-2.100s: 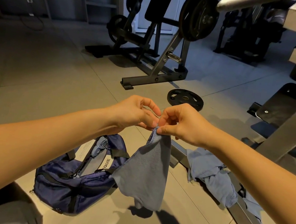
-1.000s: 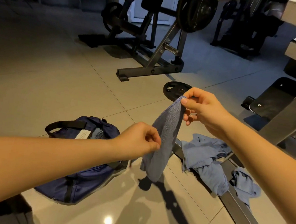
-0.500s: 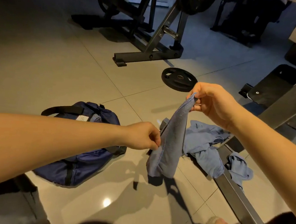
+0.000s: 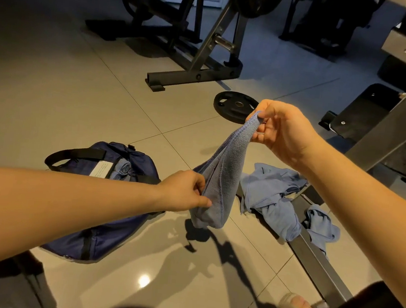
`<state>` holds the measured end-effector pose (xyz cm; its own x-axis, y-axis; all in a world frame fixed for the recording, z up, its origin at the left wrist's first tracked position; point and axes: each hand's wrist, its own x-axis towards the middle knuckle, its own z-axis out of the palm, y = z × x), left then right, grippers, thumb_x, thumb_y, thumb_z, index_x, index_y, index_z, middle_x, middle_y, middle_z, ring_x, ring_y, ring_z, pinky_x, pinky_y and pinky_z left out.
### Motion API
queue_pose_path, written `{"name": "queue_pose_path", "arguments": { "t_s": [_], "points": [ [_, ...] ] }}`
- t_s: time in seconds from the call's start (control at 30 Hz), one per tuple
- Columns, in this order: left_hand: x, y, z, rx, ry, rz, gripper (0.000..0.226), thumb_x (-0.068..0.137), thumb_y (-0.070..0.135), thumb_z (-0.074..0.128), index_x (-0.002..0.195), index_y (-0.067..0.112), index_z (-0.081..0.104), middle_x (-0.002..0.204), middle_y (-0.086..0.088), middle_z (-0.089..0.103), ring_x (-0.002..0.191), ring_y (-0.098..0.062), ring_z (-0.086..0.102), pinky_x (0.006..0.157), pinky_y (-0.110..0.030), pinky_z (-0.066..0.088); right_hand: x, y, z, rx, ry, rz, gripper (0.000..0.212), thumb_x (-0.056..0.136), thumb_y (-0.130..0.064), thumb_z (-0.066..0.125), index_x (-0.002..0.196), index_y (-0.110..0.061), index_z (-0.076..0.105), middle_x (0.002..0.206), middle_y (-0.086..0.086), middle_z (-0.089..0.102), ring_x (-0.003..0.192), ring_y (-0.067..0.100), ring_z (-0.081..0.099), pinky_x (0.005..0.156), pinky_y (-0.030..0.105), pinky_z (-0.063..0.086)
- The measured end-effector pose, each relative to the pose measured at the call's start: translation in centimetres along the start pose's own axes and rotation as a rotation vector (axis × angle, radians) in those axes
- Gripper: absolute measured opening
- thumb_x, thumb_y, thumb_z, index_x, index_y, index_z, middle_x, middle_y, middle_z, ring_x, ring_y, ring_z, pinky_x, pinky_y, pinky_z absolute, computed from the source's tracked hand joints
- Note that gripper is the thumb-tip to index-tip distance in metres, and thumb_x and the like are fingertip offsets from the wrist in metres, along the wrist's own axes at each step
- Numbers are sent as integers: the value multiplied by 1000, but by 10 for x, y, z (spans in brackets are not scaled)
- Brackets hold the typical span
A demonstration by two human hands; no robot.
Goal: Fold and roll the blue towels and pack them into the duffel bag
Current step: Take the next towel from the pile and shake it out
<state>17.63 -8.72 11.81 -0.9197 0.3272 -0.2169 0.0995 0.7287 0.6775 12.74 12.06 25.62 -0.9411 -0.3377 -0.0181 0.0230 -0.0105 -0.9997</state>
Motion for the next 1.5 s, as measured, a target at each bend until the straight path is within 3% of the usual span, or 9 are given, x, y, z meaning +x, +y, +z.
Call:
{"name": "queue_pose_path", "arguments": {
  "t_s": [0.37, 0.5, 0.6, 0.7, 0.83, 0.93, 1.13, 1.3, 1.5],
  "points": [
    [5, -10, -33, -137, 168, 20, 23, 79, 23, 87, 78, 11, 68, 71, -7, 72, 60, -12, 65, 60, -30, 54, 10, -9, -13, 164, 357, 15, 12, 92, -10, 46, 84, -7, 54, 78, 9, 59, 56, 13, 54, 71, 33, 57],
    [3, 2, -50, -314, 208, 17, 9, 94, 16, 72, 87, 11, 70, 81, -8, 74, 70, -14, 69, 62, -25, 55, 18, -8, -10, -123, 524, 112, 14, 93, -7, 47, 96, -1, 60, 89, 18, 60, 60, 18, 55, 64, 32, 58],
    [4, 16, -71, -525, 192, -31, 11, 97, 19, 68, 93, 10, 73, 90, -9, 75, 79, -15, 68, 69, -28, 56, 17, -9, 2, -556, 420, 77, 18, 95, -5, 47, 80, -6, 57, 84, 14, 59, 69, 23, 55, 59, 34, 52],
    [4, 24, -90, -656, 162, -128, 11, 94, 22, 71, 86, 16, 74, 90, -4, 73, 86, -19, 65, 71, -31, 50, 7, -9, 19, -762, 216, -75, 15, 94, -12, 51, 81, -6, 57, 73, 6, 52, 64, 16, 46, 57, 28, 38],
    [2, 31, -109, -785, 162, -207, 8, 94, 16, 69, 88, 13, 73, 92, -6, 71, 88, -21, 63, 73, -32, 50, -7, -7, 35, -1053, -149, -207, 15, 90, -24, 68, 80, -14, 65, 76, 3, 62, 70, 15, 57, 63, 34, 48],
    [-1, 33, -120, -873, 140, -276, 10, 97, 14, 63, 97, 11, 72, 93, -7, 72, 84, -20, 66, 66, -29, 55, -12, -1, 42, -1130, -300, -260, 16, 87, -32, 75, 86, -18, 67, 72, -7, 55, 66, 7, 51, 57, 22, 41],
    [-4, 34, -130, -1020, 15, -407, 27, 101, 13, 55, 121, -2, 65, 118, -22, 65, 103, -32, 60, 110, -50, 46, -17, 15, 66, -1253, -234, -378, 41, 78, -61, 75, 95, -30, 54, 70, -16, 50, 64, 6, 51, 57, 24, 43],
    [-5, 41, -131, -1077, 23, -434, 30, 104, 11, 49, 129, -2, 58, 123, -24, 65, 95, -30, 67, 84, -51, 57, -8, 35, 90, -1160, 10, -297, 47, 77, -67, 71, 74, -21, 64, 67, -3, 62, 63, 15, 57, 57, 41, 53],
    [-4, 40, -134, -1076, 108, -408, 23, 104, 7, 50, 121, -2, 61, 94, -17, 69, 74, -17, 62, 71, -30, 61, 3, 38, 86, -950, 52, -190, 12, 90, -25, 65, 85, -22, 75, 81, 3, 71, 79, 22, 66, 73, 49, 59]
  ]
}}
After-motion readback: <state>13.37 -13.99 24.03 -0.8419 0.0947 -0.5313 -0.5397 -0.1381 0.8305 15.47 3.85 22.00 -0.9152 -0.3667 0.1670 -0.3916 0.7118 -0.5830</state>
